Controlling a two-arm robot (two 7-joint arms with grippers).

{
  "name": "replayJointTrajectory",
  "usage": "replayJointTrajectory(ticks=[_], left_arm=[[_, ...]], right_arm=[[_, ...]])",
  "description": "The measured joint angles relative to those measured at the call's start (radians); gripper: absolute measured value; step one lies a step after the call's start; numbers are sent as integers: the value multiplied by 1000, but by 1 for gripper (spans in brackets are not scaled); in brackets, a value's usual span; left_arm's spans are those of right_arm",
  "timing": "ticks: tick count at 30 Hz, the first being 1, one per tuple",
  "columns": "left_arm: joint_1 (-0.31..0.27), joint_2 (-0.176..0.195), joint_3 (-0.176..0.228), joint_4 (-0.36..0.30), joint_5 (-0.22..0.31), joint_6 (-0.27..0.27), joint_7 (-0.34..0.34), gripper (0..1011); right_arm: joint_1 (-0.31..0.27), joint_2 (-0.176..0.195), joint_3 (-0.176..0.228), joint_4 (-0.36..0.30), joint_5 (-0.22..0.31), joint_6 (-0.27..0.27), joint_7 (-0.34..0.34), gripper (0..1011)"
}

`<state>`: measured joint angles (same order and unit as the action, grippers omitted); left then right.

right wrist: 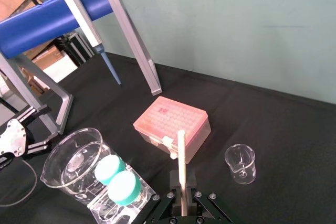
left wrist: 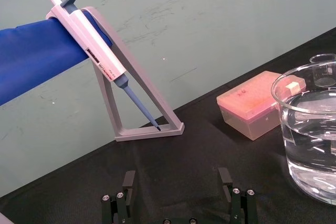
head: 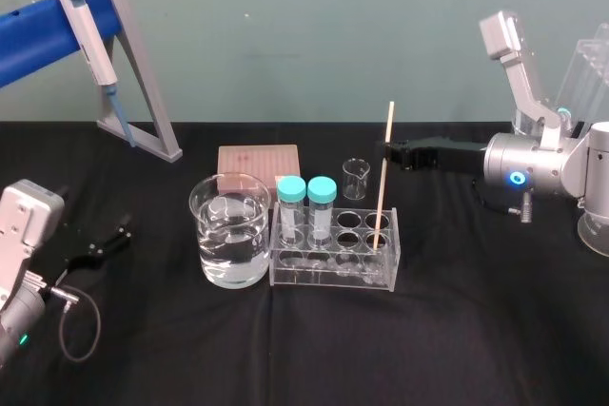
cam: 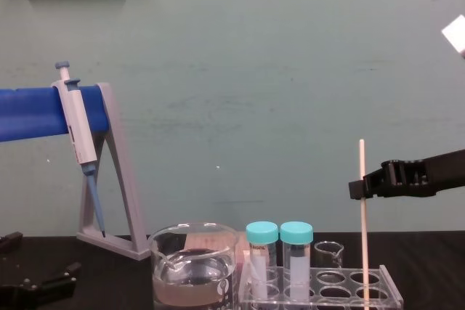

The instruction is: Hold the thermometer with one hand and immerse one end into the beaker, then reinsert it into the test tube rack.

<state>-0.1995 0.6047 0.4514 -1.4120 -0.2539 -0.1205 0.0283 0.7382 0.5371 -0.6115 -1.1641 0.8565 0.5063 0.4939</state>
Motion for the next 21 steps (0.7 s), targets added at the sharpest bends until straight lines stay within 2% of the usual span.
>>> replayJointTrajectory(ticks=[6,21], left_arm=[[0,0,0,0,0,0,0,1004],[0,0,0,0,0,0,0,1004]], right_arm=[[-14,30,13,-63,-9,-20,-10,55],[-71,144,83,-349,7,-79,-33,55]])
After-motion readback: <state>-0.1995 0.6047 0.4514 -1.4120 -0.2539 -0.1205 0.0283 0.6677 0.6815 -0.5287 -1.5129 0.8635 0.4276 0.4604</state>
